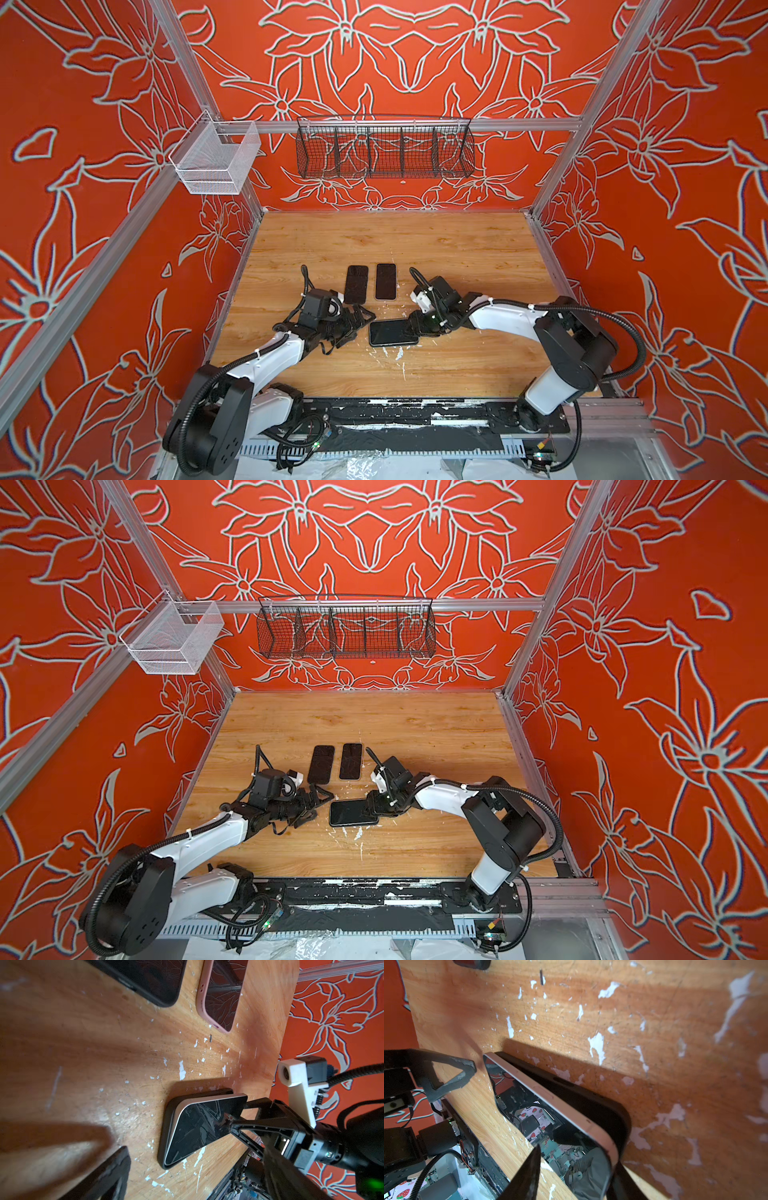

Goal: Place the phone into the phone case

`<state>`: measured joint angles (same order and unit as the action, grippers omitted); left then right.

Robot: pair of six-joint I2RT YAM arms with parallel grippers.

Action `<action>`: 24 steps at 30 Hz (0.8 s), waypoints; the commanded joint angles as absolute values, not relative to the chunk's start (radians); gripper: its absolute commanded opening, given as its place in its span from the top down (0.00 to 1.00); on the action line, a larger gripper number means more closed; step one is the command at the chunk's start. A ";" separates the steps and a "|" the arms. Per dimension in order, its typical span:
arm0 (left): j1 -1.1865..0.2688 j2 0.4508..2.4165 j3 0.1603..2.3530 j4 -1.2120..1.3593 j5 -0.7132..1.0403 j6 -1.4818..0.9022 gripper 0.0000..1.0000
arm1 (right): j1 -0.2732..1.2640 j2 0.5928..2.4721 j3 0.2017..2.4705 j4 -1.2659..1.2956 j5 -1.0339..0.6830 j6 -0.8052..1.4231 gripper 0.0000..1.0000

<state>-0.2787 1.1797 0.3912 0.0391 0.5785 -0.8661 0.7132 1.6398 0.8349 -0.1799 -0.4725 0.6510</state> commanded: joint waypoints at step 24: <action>-0.347 1.280 0.480 -0.038 0.482 -0.825 0.22 | 0.722 1.527 0.848 -0.322 -0.227 0.584 0.34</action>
<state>-0.3363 1.2720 0.4538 -0.0193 0.4923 -0.8333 0.7197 1.5436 0.8455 -0.2897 -0.2684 0.6010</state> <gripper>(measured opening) 0.776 0.661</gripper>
